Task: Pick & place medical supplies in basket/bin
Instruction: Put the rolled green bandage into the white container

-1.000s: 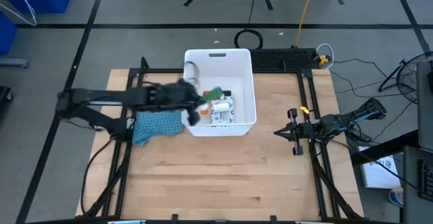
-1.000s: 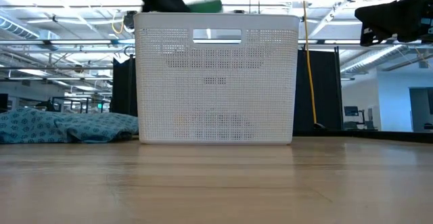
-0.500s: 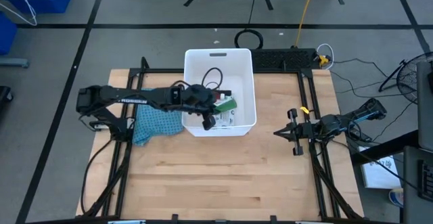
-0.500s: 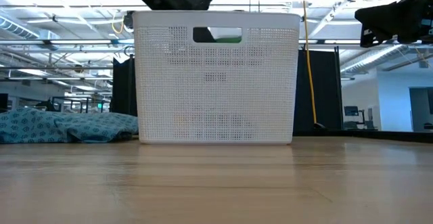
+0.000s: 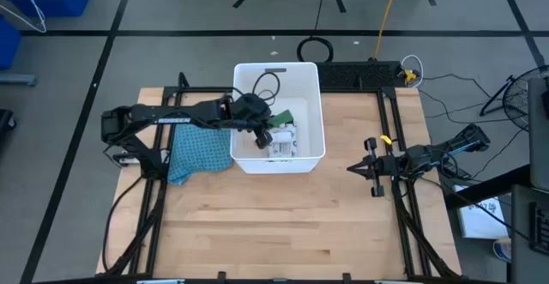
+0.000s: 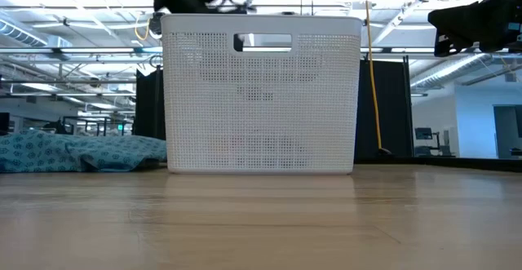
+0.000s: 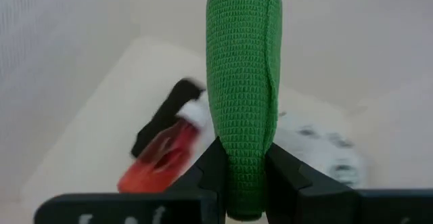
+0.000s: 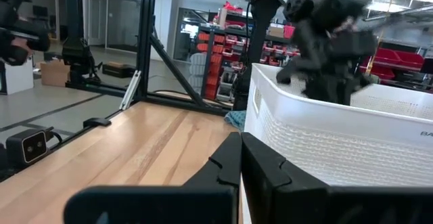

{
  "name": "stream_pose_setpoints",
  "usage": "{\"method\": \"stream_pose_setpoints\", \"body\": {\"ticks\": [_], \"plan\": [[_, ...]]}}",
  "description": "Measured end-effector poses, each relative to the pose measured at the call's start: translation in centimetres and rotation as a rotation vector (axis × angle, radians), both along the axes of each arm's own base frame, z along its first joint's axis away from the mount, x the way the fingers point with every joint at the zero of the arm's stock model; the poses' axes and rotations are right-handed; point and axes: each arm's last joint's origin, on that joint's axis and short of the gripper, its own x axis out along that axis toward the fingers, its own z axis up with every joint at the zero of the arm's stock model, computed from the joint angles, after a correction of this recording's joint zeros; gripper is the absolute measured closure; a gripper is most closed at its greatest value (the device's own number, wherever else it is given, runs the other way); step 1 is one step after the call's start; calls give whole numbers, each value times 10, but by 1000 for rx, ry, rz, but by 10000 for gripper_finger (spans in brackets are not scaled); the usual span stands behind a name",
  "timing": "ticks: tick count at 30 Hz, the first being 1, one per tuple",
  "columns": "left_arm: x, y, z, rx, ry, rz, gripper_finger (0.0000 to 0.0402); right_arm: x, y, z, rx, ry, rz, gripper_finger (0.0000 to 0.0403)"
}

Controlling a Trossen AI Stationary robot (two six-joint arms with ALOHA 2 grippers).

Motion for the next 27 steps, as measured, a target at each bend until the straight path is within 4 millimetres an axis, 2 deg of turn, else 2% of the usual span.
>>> {"method": "stream_pose_setpoints", "body": {"ticks": [5, 9, 13, 15, 18, 20, 24, 27], "plan": [[0, 16, -18, -34, 91, 43, 339, 0, 0, 0, -8, -1, -2, 403], [7, 23, -57, -76, 245, 59, 339, 0, 0, 0, -8, 0, -3, 403], [15, 25, -85, -109, 325, 50, 339, 0, 0, 0, -7, -1, -2, 403], [17, 26, -92, -109, 344, 44, 339, 0, 0, 0, -7, -1, -2, 403], [18, 25, -93, -100, 341, 19, 330, 0, 0, 0, -7, -1, -4, 403], [18, 23, -86, -79, 320, -4, 310, 0, 0, 0, -10, -1, -4, 403], [16, 18, -72, -38, 272, -47, 243, 0, 0, 0, -13, 0, -4, 403], [13, 15, -48, 26, 195, -50, 185, 0, 0, 0, -14, 1, -3, 403]]}}
